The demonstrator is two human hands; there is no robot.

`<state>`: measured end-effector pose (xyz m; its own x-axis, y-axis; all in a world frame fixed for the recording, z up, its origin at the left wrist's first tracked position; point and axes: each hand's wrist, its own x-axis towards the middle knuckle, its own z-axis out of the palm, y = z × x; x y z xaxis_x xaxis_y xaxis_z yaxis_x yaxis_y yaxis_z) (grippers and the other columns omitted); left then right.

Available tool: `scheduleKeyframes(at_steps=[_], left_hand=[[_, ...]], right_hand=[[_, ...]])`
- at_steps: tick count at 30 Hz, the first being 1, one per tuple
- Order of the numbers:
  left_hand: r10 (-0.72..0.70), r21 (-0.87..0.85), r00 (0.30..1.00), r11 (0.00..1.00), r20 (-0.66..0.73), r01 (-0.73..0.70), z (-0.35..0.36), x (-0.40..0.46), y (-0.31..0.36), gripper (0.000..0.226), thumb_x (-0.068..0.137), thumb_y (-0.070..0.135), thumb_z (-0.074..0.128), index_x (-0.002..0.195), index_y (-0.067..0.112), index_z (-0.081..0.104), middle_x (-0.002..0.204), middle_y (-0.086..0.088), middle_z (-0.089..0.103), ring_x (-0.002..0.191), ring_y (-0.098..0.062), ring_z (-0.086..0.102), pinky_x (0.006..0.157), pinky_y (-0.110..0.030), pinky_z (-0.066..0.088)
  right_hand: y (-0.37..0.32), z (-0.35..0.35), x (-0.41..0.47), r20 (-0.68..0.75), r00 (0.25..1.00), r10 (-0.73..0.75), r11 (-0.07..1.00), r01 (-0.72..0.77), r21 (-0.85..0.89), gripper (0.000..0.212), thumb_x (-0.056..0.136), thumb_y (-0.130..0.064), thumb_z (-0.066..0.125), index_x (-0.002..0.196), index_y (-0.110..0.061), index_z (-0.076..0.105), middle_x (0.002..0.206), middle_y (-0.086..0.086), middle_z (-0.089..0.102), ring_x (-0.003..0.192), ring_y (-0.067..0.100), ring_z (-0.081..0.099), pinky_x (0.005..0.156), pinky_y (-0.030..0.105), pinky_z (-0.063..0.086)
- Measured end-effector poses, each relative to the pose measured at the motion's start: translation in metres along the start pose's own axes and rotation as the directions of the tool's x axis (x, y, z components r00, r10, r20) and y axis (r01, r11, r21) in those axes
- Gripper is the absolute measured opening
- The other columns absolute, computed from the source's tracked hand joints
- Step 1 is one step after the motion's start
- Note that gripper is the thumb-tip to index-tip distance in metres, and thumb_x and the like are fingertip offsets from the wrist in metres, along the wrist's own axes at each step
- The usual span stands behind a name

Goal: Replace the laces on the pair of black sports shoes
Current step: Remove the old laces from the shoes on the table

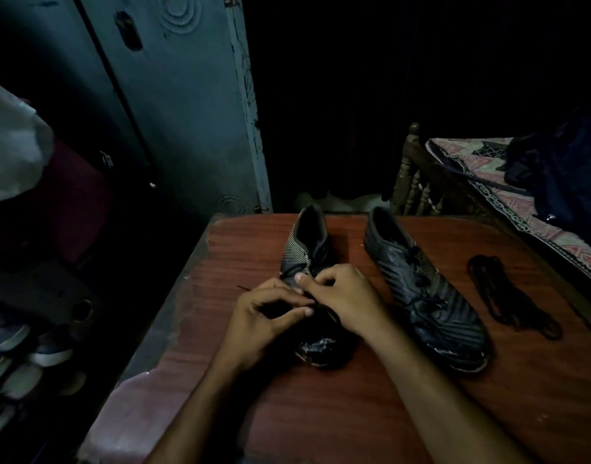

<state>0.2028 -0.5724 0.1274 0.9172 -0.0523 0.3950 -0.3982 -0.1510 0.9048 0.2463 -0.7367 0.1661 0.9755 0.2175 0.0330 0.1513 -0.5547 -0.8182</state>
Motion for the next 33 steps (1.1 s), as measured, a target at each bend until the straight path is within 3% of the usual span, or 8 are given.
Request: scheduleKeyframes(at_steps=[5,9,14,21,25,29,33], left_hand=[[0.019,0.037,0.997,0.999,0.077,-0.022,-0.003,0.0,-0.005,0.02,0.076,0.021,0.075,0.093,0.031,0.076,0.098,-0.001,0.068,0.098,-0.019,0.066,0.091,-0.035,0.051],[-0.109,-0.058,0.992,0.993,-0.062,0.106,0.004,0.003,-0.006,0.028,0.077,0.005,0.061,0.102,0.02,0.063,0.104,0.0,0.067,0.097,-0.009,0.065,0.089,-0.029,0.049],[0.023,0.371,0.999,0.928,-0.035,-0.008,0.007,0.004,-0.01,0.029,0.087,0.03,0.067,0.116,0.028,0.068,0.109,0.014,0.063,0.104,-0.009,0.064,0.088,-0.023,0.051],[0.094,0.477,0.994,0.877,-0.064,-0.052,0.012,0.003,-0.007,0.027,0.09,0.013,0.068,0.117,0.02,0.071,0.1,0.016,0.058,0.096,0.003,0.059,0.079,-0.004,0.039],[0.125,0.508,0.988,0.859,-0.093,-0.061,0.012,0.003,-0.007,0.017,0.092,0.002,0.069,0.103,0.016,0.071,0.095,0.015,0.057,0.089,0.003,0.059,0.073,-0.004,0.037],[0.117,0.495,0.987,0.867,-0.11,-0.048,0.012,0.002,-0.007,0.018,0.092,0.002,0.071,0.102,0.016,0.069,0.095,0.009,0.06,0.089,-0.005,0.06,0.075,-0.014,0.044],[0.122,0.518,0.986,0.854,-0.118,-0.044,0.013,0.003,-0.006,0.024,0.089,0.01,0.076,0.108,0.023,0.068,0.1,0.012,0.063,0.095,0.001,0.059,0.082,-0.007,0.04]], right_hand=[[-0.008,0.002,0.001,-0.015,0.999,0.044,0.999,-0.044,-0.016,0.024,0.09,-0.034,0.07,0.074,-0.017,0.071,0.062,-0.004,0.064,0.057,0.006,0.056,0.055,0.026,0.041],[-0.001,-0.001,-0.01,-0.002,1.0,-0.001,1.0,0.001,0.024,0.021,0.089,-0.034,0.071,0.077,-0.018,0.069,0.075,-0.003,0.067,0.066,0.004,0.057,0.061,0.026,0.042],[0.003,-0.008,-0.031,0.105,0.992,-0.074,0.996,0.067,0.067,0.018,0.091,-0.034,0.071,0.077,-0.023,0.07,0.084,-0.012,0.068,0.085,-0.001,0.062,0.076,0.021,0.047],[0.006,-0.013,-0.041,0.206,0.958,-0.201,0.978,0.184,0.099,0.019,0.091,-0.029,0.073,0.073,-0.03,0.067,0.093,-0.012,0.061,0.097,0.002,0.059,0.088,0.022,0.043],[0.001,-0.021,-0.049,0.313,0.917,-0.247,0.967,0.212,0.143,0.017,0.091,-0.03,0.073,0.075,-0.028,0.069,0.099,-0.012,0.063,0.106,0.004,0.06,0.097,0.027,0.047],[0.005,-0.021,-0.052,0.111,0.962,-0.249,0.952,0.222,0.212,0.016,0.091,-0.03,0.073,0.078,-0.022,0.07,0.091,-0.007,0.067,0.093,0.011,0.065,0.092,0.038,0.05],[0.008,-0.037,-0.046,-0.123,0.981,-0.148,0.94,0.178,0.292,0.016,0.094,-0.022,0.07,0.079,-0.016,0.069,0.076,0.0,0.073,0.073,0.017,0.07,0.075,0.041,0.056]])
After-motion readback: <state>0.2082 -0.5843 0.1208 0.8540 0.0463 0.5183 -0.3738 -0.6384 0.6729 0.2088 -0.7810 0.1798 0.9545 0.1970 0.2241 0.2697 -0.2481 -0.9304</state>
